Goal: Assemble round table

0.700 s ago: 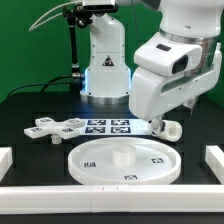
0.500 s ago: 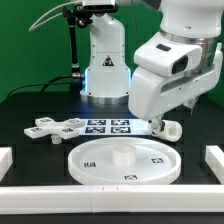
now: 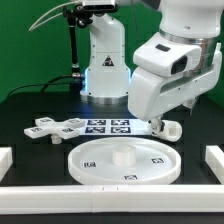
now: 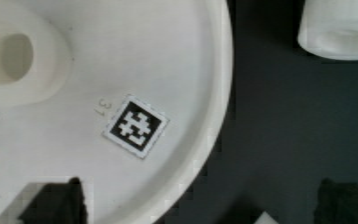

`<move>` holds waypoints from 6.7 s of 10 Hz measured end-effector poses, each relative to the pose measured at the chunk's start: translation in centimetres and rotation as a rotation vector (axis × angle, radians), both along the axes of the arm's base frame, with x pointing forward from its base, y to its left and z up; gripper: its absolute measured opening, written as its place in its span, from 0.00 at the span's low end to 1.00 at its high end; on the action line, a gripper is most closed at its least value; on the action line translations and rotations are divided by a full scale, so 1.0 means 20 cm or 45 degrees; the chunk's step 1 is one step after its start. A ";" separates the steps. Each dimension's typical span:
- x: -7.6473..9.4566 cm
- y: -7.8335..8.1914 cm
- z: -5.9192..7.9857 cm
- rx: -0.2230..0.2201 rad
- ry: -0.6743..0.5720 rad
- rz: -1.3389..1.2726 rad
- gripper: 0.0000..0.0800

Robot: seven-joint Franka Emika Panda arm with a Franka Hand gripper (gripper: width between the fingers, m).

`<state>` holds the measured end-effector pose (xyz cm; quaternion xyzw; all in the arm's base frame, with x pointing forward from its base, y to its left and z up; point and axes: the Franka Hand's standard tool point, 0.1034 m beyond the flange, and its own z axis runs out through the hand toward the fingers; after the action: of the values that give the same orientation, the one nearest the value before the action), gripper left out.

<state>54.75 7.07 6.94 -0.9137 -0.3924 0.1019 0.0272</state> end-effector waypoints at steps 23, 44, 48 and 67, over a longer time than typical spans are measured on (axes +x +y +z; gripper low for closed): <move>-0.04 -0.36 -0.26 0.100 -0.232 0.376 0.80; 0.14 -0.13 -0.26 0.119 -0.249 0.359 0.76; 0.09 -0.11 -0.07 0.082 -0.282 0.191 0.81; -0.37 0.13 -0.02 -0.084 -0.187 -0.872 0.81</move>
Offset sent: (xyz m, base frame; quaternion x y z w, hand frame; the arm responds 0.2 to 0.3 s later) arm 0.0000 0.0000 0.0000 0.0000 0.0000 0.0000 1.0000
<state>47.38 9.73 6.56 -0.9976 -0.0607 0.0334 0.0018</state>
